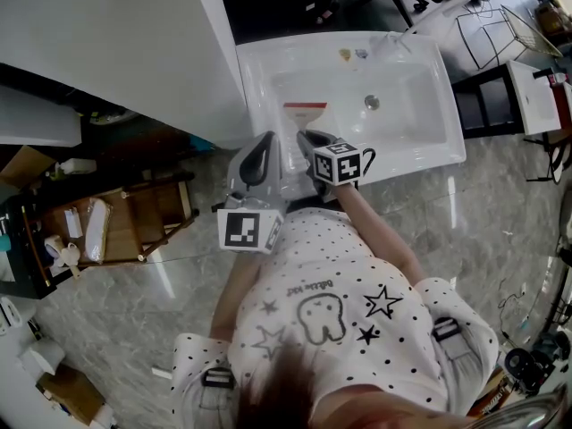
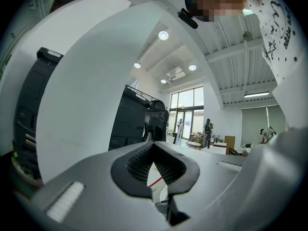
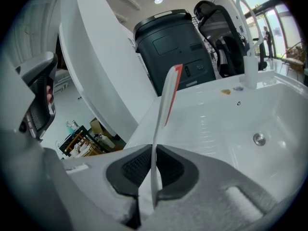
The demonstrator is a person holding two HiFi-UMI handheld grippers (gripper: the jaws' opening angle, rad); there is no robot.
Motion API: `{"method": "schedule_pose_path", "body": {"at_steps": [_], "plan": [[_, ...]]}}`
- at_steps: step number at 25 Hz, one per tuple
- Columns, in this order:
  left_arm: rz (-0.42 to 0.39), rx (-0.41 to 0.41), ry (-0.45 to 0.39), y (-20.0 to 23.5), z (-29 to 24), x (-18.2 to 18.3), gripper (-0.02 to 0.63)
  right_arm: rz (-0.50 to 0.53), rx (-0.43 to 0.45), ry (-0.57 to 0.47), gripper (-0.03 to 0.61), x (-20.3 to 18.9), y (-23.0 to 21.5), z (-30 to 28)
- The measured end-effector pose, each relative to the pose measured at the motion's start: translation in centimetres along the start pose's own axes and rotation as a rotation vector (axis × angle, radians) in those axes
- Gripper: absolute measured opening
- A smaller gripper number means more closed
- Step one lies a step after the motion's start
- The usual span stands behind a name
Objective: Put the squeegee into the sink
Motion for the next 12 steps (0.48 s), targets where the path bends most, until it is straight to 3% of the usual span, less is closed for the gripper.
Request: {"method": "schedule_pose_path", "body": {"at_steps": [12], "plan": [[0.007, 0.051, -0.015, 1.0, 0.6, 0.4, -0.005, -0.074, -0.049, 0.106, 0.02, 0.1, -0.9, -1.9]]}}
Point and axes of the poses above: the fingertips, and each gripper's own axes: z backward along the fingers, y to its left, x out of its top, the point moved 10 cm from there along z, backward along the fingers, and after that the axes turned 11 degrees about x, right-handed, at the moved point
